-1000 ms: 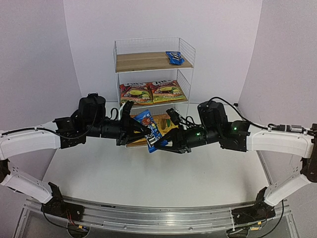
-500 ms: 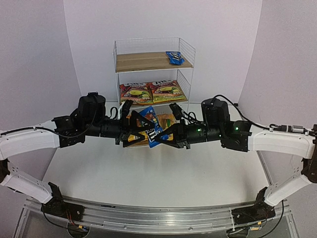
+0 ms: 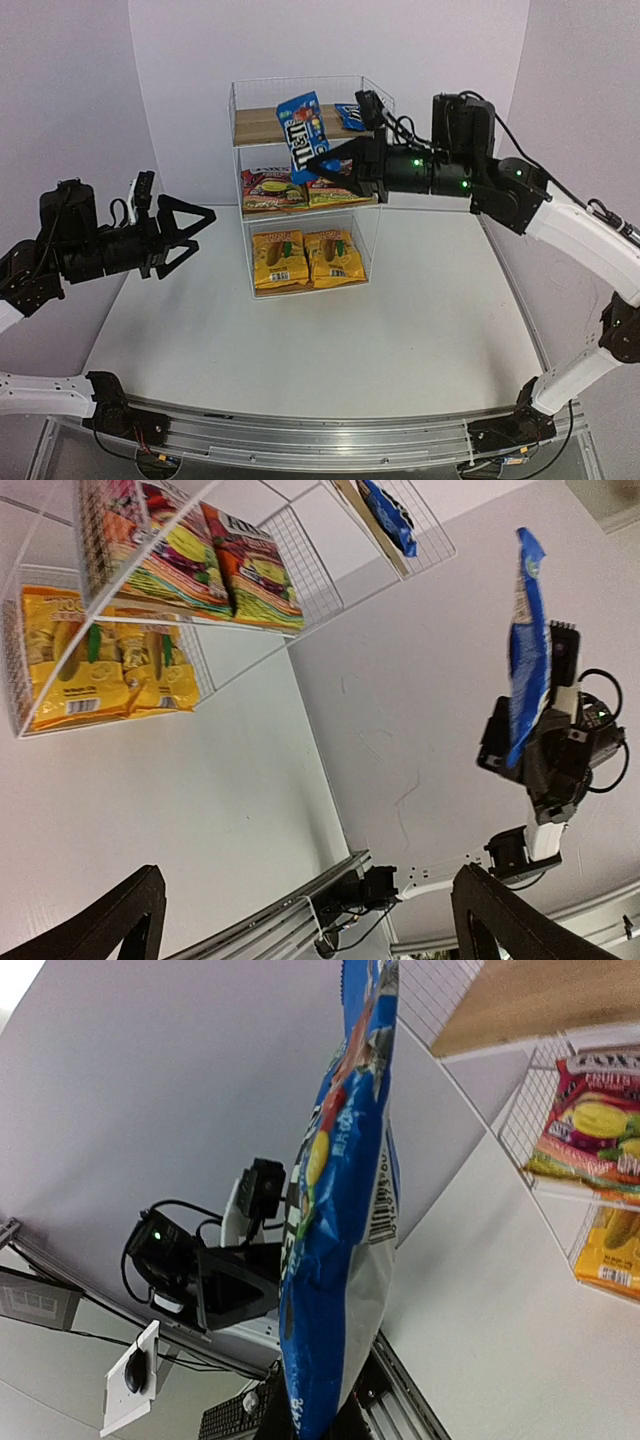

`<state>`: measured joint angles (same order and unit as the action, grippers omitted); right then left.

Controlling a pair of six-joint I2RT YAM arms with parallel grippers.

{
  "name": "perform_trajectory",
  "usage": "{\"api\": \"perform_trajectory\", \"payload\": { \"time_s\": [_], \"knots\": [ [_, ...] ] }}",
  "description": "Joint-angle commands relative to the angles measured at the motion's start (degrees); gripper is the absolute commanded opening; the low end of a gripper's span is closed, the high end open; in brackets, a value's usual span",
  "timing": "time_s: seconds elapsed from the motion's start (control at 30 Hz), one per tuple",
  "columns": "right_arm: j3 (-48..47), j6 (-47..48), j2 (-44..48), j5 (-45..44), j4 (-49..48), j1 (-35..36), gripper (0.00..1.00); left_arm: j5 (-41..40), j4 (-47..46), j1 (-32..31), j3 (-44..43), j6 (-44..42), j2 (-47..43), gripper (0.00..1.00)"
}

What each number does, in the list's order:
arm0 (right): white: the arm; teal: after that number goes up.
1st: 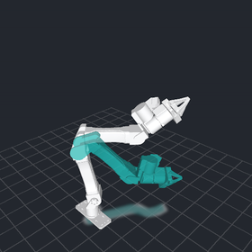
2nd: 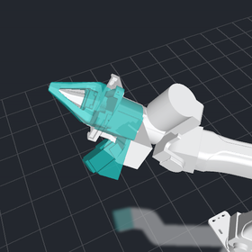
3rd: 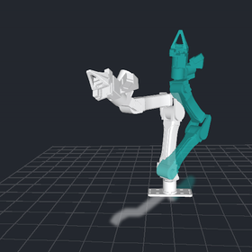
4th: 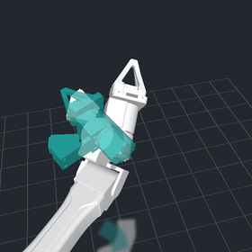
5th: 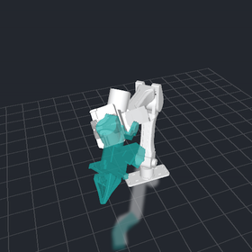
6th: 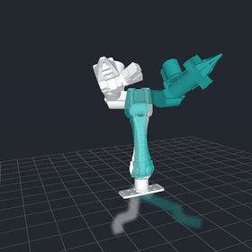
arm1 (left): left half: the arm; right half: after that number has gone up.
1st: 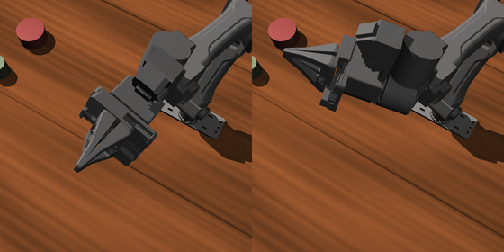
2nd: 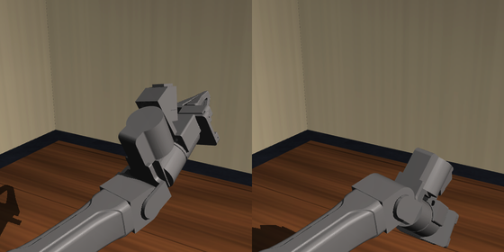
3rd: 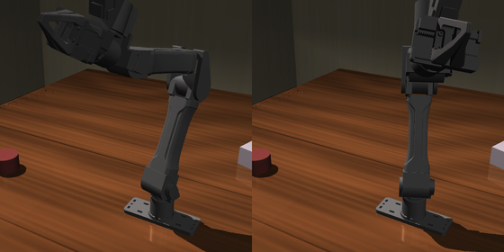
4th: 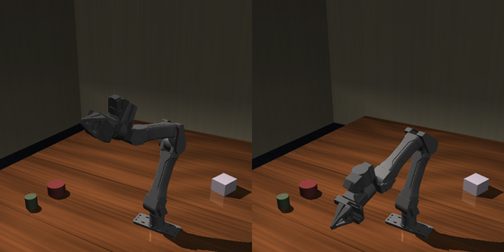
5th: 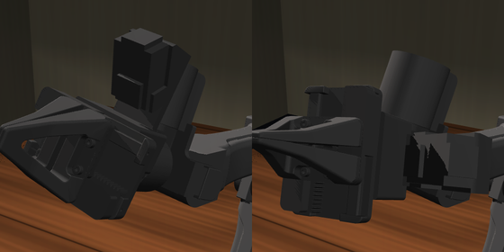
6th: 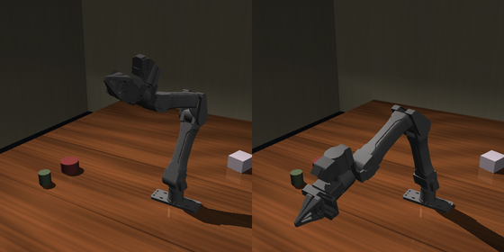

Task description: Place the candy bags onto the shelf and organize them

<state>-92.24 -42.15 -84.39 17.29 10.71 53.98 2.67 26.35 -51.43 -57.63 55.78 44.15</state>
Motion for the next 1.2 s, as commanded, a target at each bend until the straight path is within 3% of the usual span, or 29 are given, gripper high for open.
{"api": "perform_trajectory", "payload": {
  "time_s": [0.0, 0.27, 0.47, 0.97, 1.17],
  "knots": [
    [-12.25, 3.39, -8.36, -3.29, 4.02, -2.14, 0.0, -8.94, 10.72, -0.08, 1.65, 1.79, -2.52, 1.0],
    [-32.49, 4.99, -22.84, -5.48, 4.75, -4.93, 0.0, -9.1, 12.78, -0.08, 3.04, 3.19, -2.4, 1.0],
    [-41.31, 5.25, -29.78, -7.96, 5.01, -6.1, 0.0, -7.51, 10.8, -0.08, 5.08, 3.52, -0.93, 1.0],
    [-50.16, -0.37, -39.43, -0.98, 6.81, -9.42, 0.02, -6.71, 8.72, -0.08, 5.9, 2.07, 1.04, 1.0],
    [-50.18, -0.99, -39.64, -1.17, 7.88, -9.48, 0.08, -6.59, 8.5, -0.1, 6.29, 2.05, 0.99, 1.0]
  ]
}}
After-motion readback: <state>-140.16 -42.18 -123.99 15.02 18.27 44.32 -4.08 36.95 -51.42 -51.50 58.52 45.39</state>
